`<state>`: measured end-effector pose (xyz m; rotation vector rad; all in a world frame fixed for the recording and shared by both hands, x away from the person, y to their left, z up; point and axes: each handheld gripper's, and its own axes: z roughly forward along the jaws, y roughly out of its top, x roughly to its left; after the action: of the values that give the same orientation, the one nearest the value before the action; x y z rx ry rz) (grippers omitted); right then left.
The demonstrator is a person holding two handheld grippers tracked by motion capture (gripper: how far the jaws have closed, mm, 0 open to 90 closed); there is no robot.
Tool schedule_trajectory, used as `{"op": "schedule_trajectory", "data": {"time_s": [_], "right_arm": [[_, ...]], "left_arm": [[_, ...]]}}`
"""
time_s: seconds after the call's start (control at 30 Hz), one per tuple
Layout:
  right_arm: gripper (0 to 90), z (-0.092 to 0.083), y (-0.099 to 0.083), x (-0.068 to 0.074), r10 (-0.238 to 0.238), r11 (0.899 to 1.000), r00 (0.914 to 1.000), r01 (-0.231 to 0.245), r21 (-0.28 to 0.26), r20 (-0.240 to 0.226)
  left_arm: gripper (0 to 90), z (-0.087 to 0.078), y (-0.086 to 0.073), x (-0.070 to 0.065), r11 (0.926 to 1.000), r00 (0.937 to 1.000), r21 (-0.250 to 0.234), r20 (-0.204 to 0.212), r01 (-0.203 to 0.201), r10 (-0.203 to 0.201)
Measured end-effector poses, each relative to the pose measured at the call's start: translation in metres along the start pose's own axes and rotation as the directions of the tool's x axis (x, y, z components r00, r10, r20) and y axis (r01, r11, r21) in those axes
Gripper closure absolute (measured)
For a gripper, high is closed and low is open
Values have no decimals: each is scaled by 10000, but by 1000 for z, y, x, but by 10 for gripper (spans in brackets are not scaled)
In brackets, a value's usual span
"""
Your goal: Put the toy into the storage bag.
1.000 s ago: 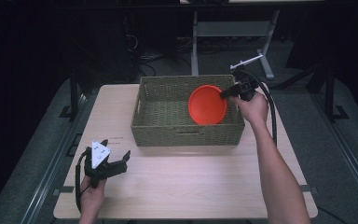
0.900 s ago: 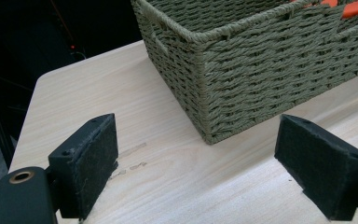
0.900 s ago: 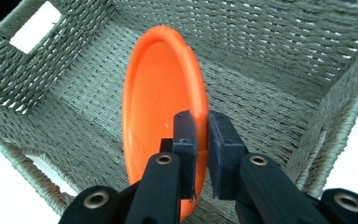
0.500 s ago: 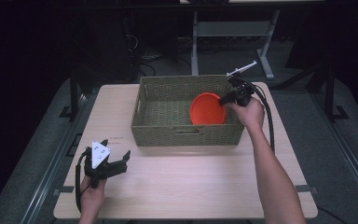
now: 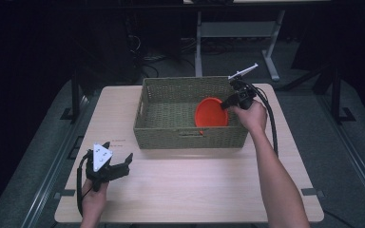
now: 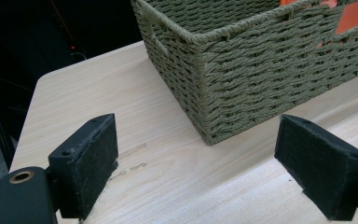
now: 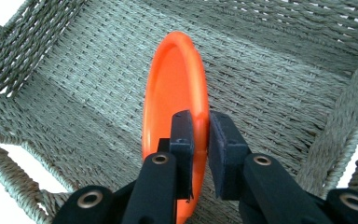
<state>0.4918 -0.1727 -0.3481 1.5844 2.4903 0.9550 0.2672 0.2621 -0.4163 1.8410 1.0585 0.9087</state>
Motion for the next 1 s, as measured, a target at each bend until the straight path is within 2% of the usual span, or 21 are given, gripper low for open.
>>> {"op": "schedule_trajectory", "data": {"time_s": [0.33, 0.4, 0.53, 0.6, 0.8, 1.0], "right_arm": [[742, -5, -1, -3, 113, 9999, 9998, -112, -40, 179], [742, -6, -1, -3, -33, 9999, 9995, 28, 146, 306], [741, -8, -2, -5, 39, 10000, 9996, -40, 25, 291], [741, -12, -2, -7, 204, 9996, 9998, -203, -215, 47], [729, -17, -5, -7, 58, 9995, 9999, -60, -304, -86], [689, -23, -11, -10, 123, 9988, 9986, -147, -466, -519]], "left_arm": [[128, 0, 0, 0, 10000, 10000, 0, 9, 3, -3], [128, 1, 0, 0, 10000, 10000, 22, 29, -53, 53], [128, 0, 0, 0, 10000, 10000, 1, 16, -82, 82], [128, 0, 0, 0, 10000, 10000, 22, 13, -35, 35], [128, 1, 0, 0, 10000, 10000, -2, 11, 27, -27], [128, 1, 0, 0, 10000, 10000, 34, 2, -56, 56]]}}
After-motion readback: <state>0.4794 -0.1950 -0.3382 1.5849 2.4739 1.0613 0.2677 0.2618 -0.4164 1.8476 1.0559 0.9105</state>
